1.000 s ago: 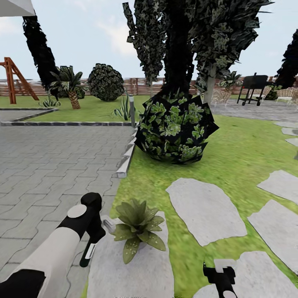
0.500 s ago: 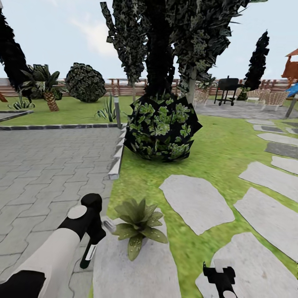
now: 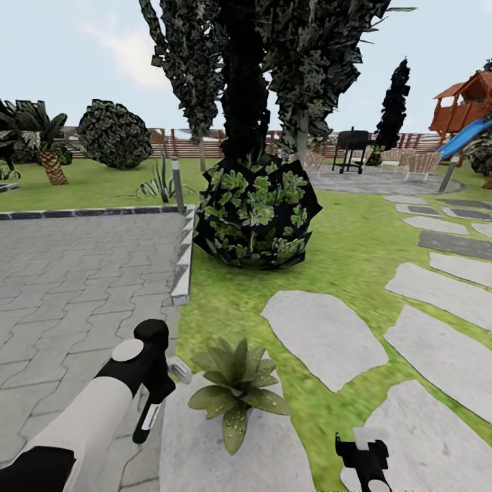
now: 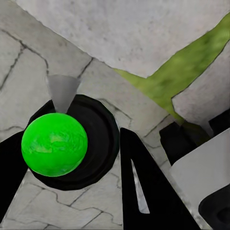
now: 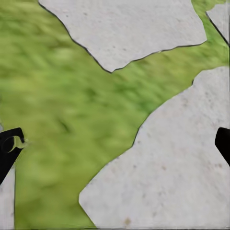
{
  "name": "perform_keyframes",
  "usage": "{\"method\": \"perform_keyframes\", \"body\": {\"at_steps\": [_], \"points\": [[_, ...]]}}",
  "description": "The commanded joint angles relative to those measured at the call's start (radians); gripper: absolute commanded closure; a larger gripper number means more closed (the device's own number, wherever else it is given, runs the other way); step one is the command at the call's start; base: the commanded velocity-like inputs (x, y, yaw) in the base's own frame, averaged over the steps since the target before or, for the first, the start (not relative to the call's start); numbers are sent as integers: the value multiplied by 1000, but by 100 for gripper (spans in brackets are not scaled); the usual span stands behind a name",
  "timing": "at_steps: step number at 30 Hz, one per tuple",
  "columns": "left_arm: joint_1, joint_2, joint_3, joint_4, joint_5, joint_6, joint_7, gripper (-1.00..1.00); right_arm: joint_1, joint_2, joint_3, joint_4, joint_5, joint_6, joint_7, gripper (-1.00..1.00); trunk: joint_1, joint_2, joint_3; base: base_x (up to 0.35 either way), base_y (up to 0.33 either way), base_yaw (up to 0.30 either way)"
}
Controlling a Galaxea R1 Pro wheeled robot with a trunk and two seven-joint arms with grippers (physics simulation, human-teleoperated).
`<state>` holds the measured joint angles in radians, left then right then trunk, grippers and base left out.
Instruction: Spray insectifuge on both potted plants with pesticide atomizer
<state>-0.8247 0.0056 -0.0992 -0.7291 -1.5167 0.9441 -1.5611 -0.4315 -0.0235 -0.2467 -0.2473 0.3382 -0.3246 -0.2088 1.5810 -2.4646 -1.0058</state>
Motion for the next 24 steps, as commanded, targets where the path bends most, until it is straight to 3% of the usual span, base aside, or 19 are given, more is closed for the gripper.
{"method": "perform_keyframes", "body": {"at_steps": [1, 12, 17, 24], "points": [[1, 1, -2, -1, -8, 10, -10, 100, -1, 0, -6, 2, 11, -4, -3, -100, 0, 0, 0, 17, 312, -257], [9, 2, -2, 9, -12, 8, -10, 100, -1, 0, -6, 2, 10, -4, -3, -100, 0, 0, 8, -100, 293, -269], [15, 2, -2, 13, -10, 10, -10, 100, -1, 0, -6, 1, 10, -4, -3, -100, 0, 0, 11, -24, 35, -221], [60, 5, -3, 13, -15, 8, -10, 100, -1, 0, -6, 2, 12, -4, -3, -100, 0, 0, 11, -1, 1, -12]]}}
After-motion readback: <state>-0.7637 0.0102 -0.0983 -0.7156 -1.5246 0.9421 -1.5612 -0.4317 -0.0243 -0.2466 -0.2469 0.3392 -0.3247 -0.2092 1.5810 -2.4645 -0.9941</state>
